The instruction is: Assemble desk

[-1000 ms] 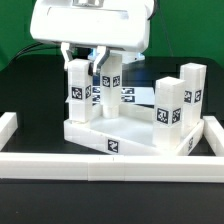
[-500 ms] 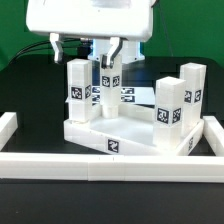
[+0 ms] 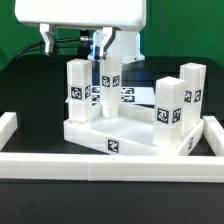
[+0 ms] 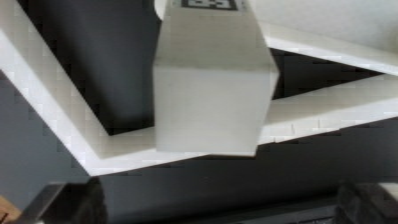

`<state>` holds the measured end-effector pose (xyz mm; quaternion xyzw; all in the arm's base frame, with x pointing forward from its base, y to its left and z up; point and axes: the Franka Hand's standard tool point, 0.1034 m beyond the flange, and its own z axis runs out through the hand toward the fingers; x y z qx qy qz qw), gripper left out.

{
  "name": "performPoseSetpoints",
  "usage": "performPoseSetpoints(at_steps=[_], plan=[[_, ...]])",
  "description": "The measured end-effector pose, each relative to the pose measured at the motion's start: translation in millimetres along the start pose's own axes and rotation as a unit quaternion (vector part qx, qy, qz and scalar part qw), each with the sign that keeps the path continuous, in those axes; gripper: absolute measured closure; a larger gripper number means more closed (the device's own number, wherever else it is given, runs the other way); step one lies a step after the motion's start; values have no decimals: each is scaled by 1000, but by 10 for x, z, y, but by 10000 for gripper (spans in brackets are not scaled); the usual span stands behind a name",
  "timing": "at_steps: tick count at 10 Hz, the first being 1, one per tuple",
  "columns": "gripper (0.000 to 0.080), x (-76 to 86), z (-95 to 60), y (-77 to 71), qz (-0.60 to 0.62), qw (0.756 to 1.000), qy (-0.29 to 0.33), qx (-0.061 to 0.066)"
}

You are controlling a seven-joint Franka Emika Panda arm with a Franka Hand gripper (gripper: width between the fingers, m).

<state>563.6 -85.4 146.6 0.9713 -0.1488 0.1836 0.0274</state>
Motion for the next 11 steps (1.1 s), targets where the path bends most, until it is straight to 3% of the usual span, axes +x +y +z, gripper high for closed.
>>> performPoseSetpoints(at_steps=[3, 4, 6, 7, 10, 11], plan=[[150, -81, 68, 17, 4, 999, -39, 1], [150, -134, 90, 15, 11, 995, -96, 7], [150, -142, 128, 32, 14, 989, -149, 8], [150, -223, 139, 62, 18, 979, -201, 9], [150, -174, 205, 93, 18, 978, -208, 4], [267, -172, 207, 67, 15, 978, -206, 5]])
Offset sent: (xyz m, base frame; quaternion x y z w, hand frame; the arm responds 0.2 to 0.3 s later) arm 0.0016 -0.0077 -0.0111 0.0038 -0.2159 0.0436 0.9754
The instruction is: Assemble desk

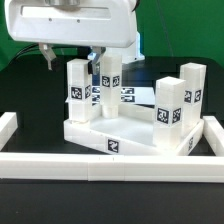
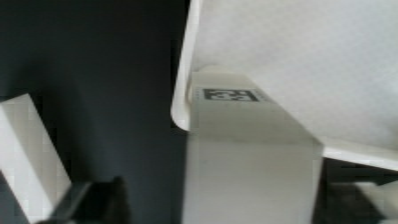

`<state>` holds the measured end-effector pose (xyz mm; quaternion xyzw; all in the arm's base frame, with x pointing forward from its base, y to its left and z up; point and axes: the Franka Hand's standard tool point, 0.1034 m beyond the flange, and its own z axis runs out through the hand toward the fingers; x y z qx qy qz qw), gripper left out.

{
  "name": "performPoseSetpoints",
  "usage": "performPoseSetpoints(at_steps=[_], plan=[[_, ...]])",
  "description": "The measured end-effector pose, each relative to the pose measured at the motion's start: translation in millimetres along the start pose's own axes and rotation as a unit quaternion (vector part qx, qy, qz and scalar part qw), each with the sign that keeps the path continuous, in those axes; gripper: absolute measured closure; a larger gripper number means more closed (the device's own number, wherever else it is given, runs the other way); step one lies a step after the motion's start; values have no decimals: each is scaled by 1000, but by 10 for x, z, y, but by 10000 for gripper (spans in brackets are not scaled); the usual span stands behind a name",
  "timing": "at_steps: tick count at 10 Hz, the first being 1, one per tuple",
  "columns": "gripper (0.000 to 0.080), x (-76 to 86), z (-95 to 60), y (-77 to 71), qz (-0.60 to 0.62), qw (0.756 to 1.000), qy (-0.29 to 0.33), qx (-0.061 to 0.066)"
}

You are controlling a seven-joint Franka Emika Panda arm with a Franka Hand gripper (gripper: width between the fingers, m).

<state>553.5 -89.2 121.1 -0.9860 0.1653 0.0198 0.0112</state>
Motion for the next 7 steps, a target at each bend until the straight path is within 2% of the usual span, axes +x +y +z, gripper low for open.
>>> performPoseSetpoints(at_steps=[2, 7], plan=[[512, 5, -2, -14, -1, 1000, 2, 0], [512, 4, -1, -16, 43, 999, 2, 0]])
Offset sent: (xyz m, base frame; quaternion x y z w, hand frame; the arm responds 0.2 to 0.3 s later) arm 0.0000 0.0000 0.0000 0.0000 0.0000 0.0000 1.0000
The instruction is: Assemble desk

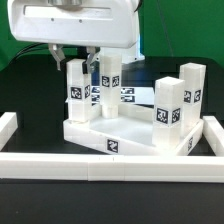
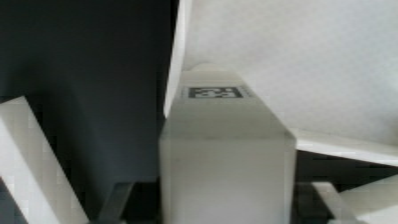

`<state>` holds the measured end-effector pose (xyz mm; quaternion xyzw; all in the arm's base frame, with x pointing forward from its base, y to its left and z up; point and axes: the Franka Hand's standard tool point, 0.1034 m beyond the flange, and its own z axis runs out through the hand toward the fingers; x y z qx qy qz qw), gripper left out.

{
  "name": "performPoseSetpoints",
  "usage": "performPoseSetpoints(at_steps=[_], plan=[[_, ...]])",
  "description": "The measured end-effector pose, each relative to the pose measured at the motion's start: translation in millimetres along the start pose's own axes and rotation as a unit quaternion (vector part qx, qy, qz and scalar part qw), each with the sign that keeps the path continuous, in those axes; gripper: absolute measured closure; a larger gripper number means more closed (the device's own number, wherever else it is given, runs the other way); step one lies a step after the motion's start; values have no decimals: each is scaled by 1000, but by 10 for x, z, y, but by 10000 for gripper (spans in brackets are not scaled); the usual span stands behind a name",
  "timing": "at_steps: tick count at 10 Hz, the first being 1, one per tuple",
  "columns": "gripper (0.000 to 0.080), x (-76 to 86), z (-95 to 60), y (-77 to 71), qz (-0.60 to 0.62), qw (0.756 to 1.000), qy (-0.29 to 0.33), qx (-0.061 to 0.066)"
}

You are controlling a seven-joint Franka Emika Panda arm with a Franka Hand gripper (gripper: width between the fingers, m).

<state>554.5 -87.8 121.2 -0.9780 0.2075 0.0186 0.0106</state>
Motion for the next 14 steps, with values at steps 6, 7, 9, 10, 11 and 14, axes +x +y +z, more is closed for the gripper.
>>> performPoseSetpoints(at_steps=[6, 7, 9, 10, 11, 14], plan=[[511, -20, 15, -24, 401, 916, 1, 9], [511, -26, 18, -15, 461, 887, -1, 16], [511, -19, 19, 6, 547, 837, -6, 18], [511, -16, 19, 24, 569, 822, -10, 19], [511, -4, 18, 11, 574, 819, -11, 18], [278, -1, 21, -5, 524, 851, -8, 15]])
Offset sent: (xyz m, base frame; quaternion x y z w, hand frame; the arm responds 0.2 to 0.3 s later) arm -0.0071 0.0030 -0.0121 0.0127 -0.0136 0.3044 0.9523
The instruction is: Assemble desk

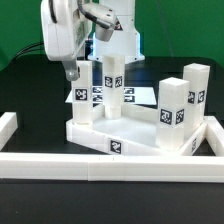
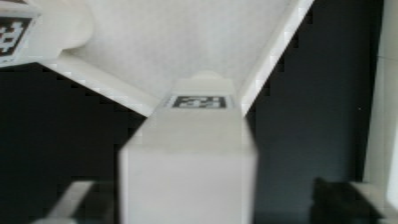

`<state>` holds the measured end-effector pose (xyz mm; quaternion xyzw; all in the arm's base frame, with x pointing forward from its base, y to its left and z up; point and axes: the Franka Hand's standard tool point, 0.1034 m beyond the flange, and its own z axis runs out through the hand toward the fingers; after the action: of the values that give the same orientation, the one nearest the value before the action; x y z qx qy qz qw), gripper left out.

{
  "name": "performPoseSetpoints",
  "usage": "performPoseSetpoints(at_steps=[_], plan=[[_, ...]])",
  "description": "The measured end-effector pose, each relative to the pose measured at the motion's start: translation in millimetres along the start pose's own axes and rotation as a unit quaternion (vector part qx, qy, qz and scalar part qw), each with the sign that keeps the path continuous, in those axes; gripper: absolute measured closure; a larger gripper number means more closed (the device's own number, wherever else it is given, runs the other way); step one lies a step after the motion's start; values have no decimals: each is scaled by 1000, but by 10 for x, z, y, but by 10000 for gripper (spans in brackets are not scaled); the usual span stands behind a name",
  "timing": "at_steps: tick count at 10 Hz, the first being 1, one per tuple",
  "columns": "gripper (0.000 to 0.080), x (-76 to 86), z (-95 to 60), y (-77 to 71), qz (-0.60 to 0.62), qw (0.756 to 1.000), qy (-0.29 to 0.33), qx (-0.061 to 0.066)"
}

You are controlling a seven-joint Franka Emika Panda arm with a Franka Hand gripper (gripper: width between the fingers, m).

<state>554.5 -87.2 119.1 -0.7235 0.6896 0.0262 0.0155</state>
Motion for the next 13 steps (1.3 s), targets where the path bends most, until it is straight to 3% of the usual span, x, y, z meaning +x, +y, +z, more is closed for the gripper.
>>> performPoseSetpoints(at_steps=[1, 6, 8, 13], plan=[[177, -15, -7, -12, -37, 999, 0, 1], [150, -36, -5, -19, -244, 970, 1, 2], [150, -71, 0, -23, -359, 933, 9, -5], [150, -86, 37, 8, -583, 813, 5, -13]])
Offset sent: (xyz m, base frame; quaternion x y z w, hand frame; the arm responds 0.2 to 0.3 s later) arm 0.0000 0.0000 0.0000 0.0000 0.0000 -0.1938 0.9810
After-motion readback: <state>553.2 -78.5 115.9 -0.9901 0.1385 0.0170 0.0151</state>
